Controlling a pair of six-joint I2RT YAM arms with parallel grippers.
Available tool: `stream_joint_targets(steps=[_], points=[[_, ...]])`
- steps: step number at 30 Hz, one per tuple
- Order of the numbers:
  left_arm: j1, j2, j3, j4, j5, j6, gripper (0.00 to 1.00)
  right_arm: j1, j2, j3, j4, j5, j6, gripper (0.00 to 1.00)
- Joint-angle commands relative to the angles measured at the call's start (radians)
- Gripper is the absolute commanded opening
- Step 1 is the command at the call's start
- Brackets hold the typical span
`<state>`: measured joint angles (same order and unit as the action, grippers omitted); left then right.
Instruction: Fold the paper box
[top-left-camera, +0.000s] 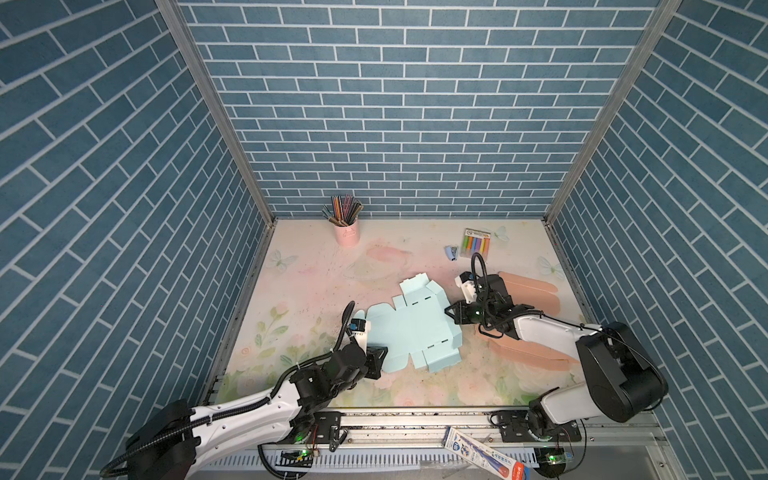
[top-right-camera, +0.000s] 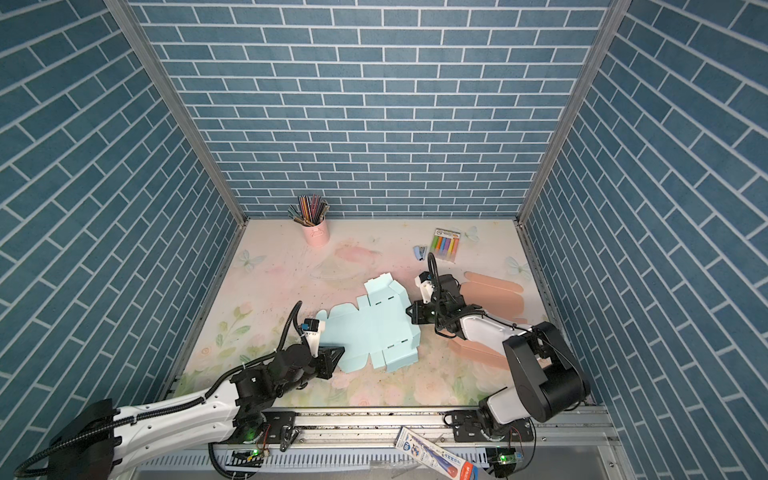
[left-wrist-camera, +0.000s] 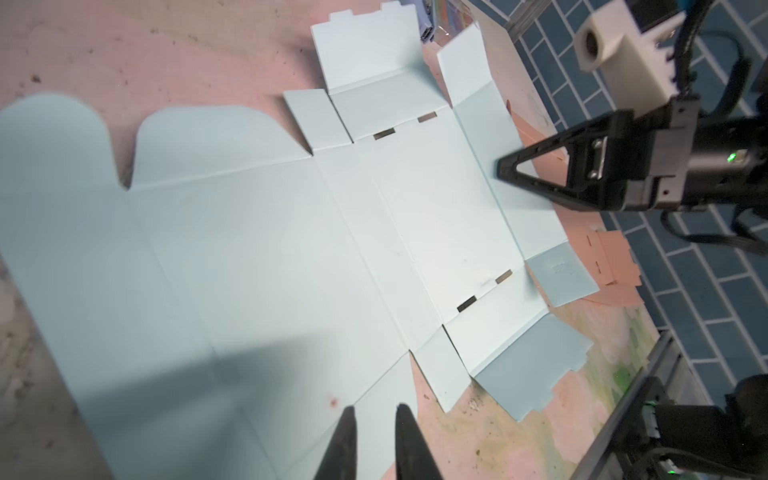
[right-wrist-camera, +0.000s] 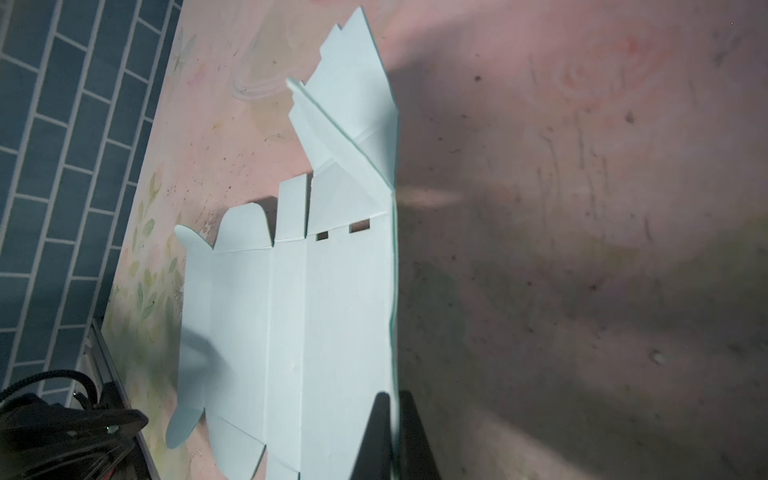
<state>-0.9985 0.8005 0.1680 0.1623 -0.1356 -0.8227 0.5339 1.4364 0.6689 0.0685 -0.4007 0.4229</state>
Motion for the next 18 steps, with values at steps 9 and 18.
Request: stream_joint_targets(steps=[9,18], points=[[0.298,-0.064,0.109,-0.073,0.185,0.166,0.0,0.255,-0.096,0.199,-0.341,0.337,-0.141,0.04],[0.614,0.036,0.122,0.048,0.384,0.255,0.0,0.375,-0.225,0.212,-0.34,0.391,-0.218,0.06]])
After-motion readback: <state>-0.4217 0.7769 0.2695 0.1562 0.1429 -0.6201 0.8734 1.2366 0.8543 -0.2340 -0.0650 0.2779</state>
